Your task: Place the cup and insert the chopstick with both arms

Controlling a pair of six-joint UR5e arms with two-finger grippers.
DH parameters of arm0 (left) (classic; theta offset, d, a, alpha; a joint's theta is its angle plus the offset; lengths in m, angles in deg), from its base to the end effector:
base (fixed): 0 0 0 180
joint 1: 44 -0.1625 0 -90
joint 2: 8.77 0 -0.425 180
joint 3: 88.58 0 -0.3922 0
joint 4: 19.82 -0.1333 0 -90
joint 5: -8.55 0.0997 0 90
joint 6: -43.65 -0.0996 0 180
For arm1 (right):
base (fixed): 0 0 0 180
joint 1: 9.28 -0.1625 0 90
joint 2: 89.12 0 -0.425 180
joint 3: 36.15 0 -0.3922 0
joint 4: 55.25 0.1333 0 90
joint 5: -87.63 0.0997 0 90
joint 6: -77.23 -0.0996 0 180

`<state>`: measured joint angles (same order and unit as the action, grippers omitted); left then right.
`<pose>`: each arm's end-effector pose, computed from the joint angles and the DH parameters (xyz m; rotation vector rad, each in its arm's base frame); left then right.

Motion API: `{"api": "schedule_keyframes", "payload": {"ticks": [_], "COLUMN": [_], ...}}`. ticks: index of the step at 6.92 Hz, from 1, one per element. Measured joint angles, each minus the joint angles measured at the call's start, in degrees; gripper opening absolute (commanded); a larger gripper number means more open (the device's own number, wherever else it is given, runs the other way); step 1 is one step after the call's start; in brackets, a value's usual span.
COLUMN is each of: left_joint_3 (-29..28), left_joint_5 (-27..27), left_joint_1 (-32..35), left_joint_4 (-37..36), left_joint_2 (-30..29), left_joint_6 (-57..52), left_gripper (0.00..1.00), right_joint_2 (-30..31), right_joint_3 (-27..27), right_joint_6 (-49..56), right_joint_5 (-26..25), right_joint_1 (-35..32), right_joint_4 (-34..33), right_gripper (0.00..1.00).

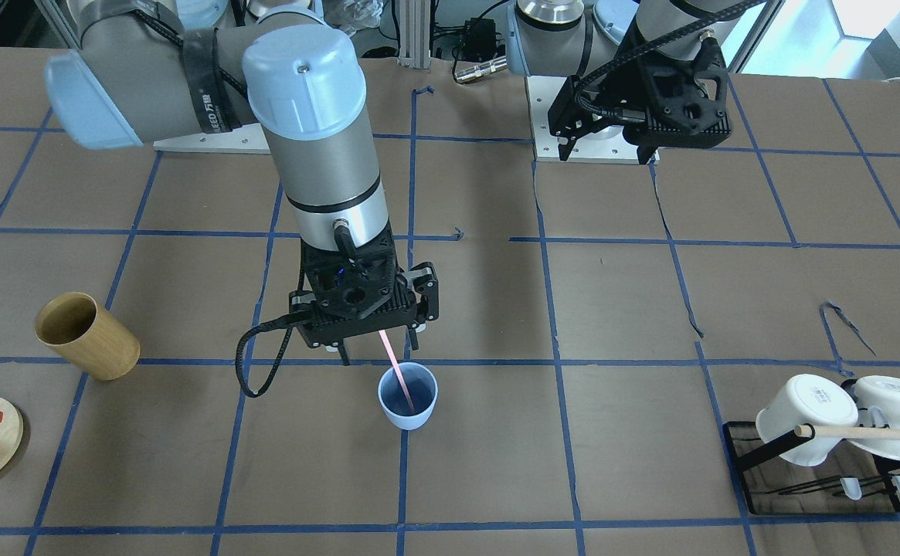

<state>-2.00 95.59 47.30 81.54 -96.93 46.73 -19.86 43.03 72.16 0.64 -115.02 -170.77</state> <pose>-0.1490 -0.4622 0.5137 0.0522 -3.0891 -0.1676 0.3123 -0.5973 0.4234 -0.2912 3.0019 -0.3920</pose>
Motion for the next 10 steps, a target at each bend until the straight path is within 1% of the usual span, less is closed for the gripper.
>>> {"api": "schedule_keyframes", "payload": {"ticks": [2, 3, 4, 5, 6, 7, 10], "left_joint_3": [-0.11, -0.15, -0.17, -0.18, -0.18, -0.18, -0.18], "left_joint_5": [0.05, 0.07, 0.09, 0.09, 0.10, 0.08, 0.09], "left_joint_1": [-0.06, -0.07, -0.07, -0.10, -0.11, -0.10, -0.10], "left_joint_4": [0.04, 0.05, 0.06, 0.06, 0.06, 0.06, 0.07], "left_joint_2": [0.00, 0.00, 0.00, 0.00, 0.00, 0.00, 0.00], "left_joint_6": [0.00, 0.00, 0.00, 0.00, 0.00, 0.00, 0.00], "left_gripper": [1.00, 1.00, 1.00, 1.00, 1.00, 1.00, 1.00], "right_joint_2": [2.84, 5.78, 9.70, 14.03, 17.03, 18.35, 19.45], "right_joint_3": [-0.48, 1.05, 4.01, 7.67, 10.27, 11.37, 11.92], "right_joint_6": [5.26, 10.05, 13.24, 14.57, 14.80, 14.56, 12.53], "right_joint_5": [-0.41, -1.13, -2.00, -2.58, -2.68, -2.63, -3.01], "right_joint_1": [6.39, 9.17, 11.03, 12.14, 12.83, 13.27, 14.25], "right_joint_4": [10.19, 13.07, 14.29, 14.77, 14.87, 14.65, 14.72], "right_gripper": [0.81, 0.82, 0.84, 0.93, 0.96, 1.00, 1.00]}}
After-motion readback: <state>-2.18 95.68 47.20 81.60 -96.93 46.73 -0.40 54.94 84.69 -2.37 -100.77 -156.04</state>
